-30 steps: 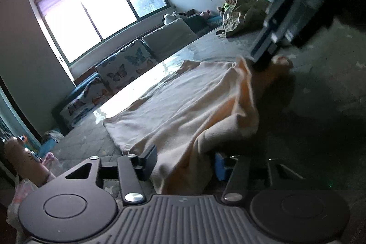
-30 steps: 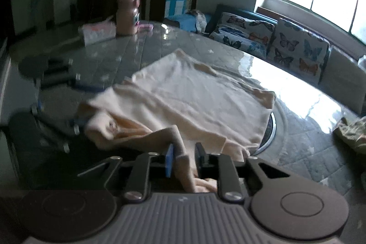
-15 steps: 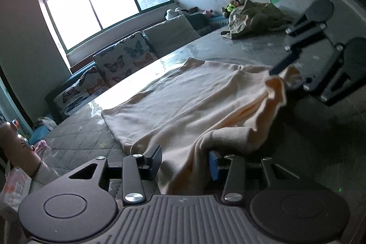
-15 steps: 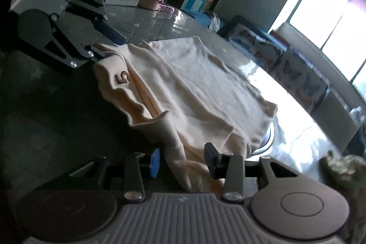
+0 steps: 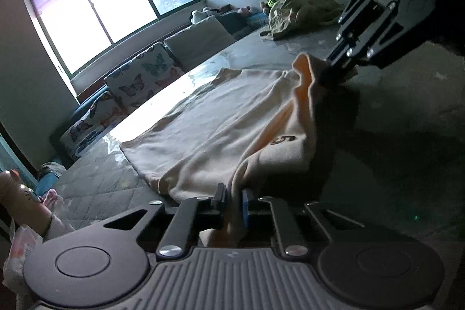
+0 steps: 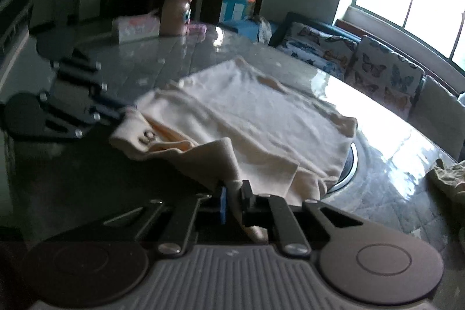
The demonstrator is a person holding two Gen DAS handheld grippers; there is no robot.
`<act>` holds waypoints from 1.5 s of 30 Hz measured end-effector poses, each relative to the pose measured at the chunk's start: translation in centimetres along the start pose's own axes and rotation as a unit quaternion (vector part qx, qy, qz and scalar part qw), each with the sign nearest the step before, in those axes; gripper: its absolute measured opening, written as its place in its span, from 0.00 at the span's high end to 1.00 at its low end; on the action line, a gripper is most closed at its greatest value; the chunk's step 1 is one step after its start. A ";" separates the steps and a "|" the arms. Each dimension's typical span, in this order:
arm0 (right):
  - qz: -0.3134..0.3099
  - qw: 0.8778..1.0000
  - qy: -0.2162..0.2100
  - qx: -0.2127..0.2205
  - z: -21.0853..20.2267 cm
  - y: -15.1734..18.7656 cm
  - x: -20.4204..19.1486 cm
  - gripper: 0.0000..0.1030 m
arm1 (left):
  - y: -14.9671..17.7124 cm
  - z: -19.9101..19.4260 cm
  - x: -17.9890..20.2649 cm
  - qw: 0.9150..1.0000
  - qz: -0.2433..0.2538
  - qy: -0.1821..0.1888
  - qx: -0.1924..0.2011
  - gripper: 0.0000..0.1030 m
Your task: Fold clothes
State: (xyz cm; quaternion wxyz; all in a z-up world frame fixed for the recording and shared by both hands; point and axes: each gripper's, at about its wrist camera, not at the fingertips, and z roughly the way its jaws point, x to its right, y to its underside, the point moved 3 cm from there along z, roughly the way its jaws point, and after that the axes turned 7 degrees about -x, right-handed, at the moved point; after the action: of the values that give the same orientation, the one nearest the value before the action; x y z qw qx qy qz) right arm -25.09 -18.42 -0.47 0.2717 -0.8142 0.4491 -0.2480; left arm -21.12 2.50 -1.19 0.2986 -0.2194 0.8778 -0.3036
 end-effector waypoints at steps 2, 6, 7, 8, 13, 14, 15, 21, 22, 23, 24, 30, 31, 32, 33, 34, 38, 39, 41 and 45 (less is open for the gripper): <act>0.003 1.000 0.001 0.012 -1.2 -0.3 -0.1 0.92 | -0.2 -1.1 0.0 1.000 -0.005 0.008 0.003 0.90; 0.013 0.999 -0.012 0.029 -4.5 -0.4 -0.6 0.92 | -0.4 -4.8 -0.1 0.999 -0.020 0.030 0.015 0.91; 0.015 0.999 -0.015 0.032 -5.4 -0.2 -0.8 0.92 | -0.4 -5.8 0.0 0.999 -0.023 0.037 0.017 0.91; 0.019 0.999 -0.021 0.034 -6.6 0.0 -1.1 0.92 | -0.3 -7.0 0.2 0.999 -0.026 0.044 0.018 0.91; 0.031 0.998 -0.051 0.037 -11.9 1.4 -2.9 0.92 | 0.1 -12.2 1.2 0.996 -0.035 0.075 0.017 0.91; 0.033 0.997 -0.055 0.035 -12.6 1.5 -3.2 0.92 | 0.2 -12.7 1.3 0.996 -0.035 0.077 0.017 0.91; 0.033 0.997 -0.058 0.033 -13.0 1.6 -3.3 0.92 | 0.1 -13.0 1.3 0.996 -0.039 0.081 0.016 0.91; 0.046 0.997 -0.061 0.028 -12.2 0.2 -1.6 0.92 | -1.7 -11.7 -0.9 0.993 -0.080 0.079 0.019 0.91; 0.048 0.997 -0.061 0.029 -11.7 -0.4 -1.1 0.92 | -2.2 -11.2 -1.5 0.993 -0.088 0.082 0.019 0.91; 0.051 0.996 -0.060 0.029 -11.2 -0.9 -0.6 0.92 | -2.6 -10.5 -2.1 0.992 -0.096 0.083 0.018 0.91; 0.054 0.996 -0.060 0.029 -10.8 -1.5 -0.1 0.92 | -3.0 -9.5 -2.8 0.991 -0.103 0.085 0.013 0.91; 0.080 0.995 -0.060 0.005 -5.4 -4.6 4.3 0.92 | -4.7 -3.4 -6.9 0.984 -0.144 0.100 -0.015 0.90; 0.087 0.995 -0.057 -0.001 -4.4 -4.8 4.8 0.92 | -4.8 -2.1 -7.4 0.982 -0.154 0.105 -0.023 0.90; 0.094 0.994 -0.054 -0.007 -3.3 -5.0 5.3 0.92 | -5.0 -0.8 -7.9 0.980 -0.163 0.110 -0.030 0.90; 0.101 0.994 -0.051 -0.012 -2.3 -5.1 5.7 0.92 | -5.0 0.3 -8.3 0.979 -0.171 0.109 -0.036 0.90; 0.107 0.993 -0.047 -0.018 -1.2 -5.2 6.2 0.92 | -5.0 1.4 -8.6 0.977 -0.179 0.108 -0.043 0.90; 0.142 0.988 -0.039 -0.038 2.5 -4.6 7.3 0.86 | -4.2 5.1 -9.8 0.967 -0.222 0.102 -0.070 0.84; 0.153 0.987 -0.032 -0.038 3.3 -4.3 7.5 0.85 | -3.9 5.5 -10.0 0.966 -0.229 0.099 -0.075 0.78; 0.182 0.982 -0.028 -0.039 4.3 -3.6 8.1 0.79 | -3.3 6.1 -10.6 0.962 -0.244 0.090 -0.081 0.62; 0.236 0.972 -0.003 -0.022 4.6 -2.2 9.9 0.69 | -2.6 5.4 -12.4 0.957 -0.273 0.068 -0.065 0.47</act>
State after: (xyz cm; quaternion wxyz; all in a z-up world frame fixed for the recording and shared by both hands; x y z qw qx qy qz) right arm -16.09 -24.97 -0.76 0.3062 -0.6918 0.6329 -0.1646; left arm -8.08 5.47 1.99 0.1286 -0.4484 0.8207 -0.3298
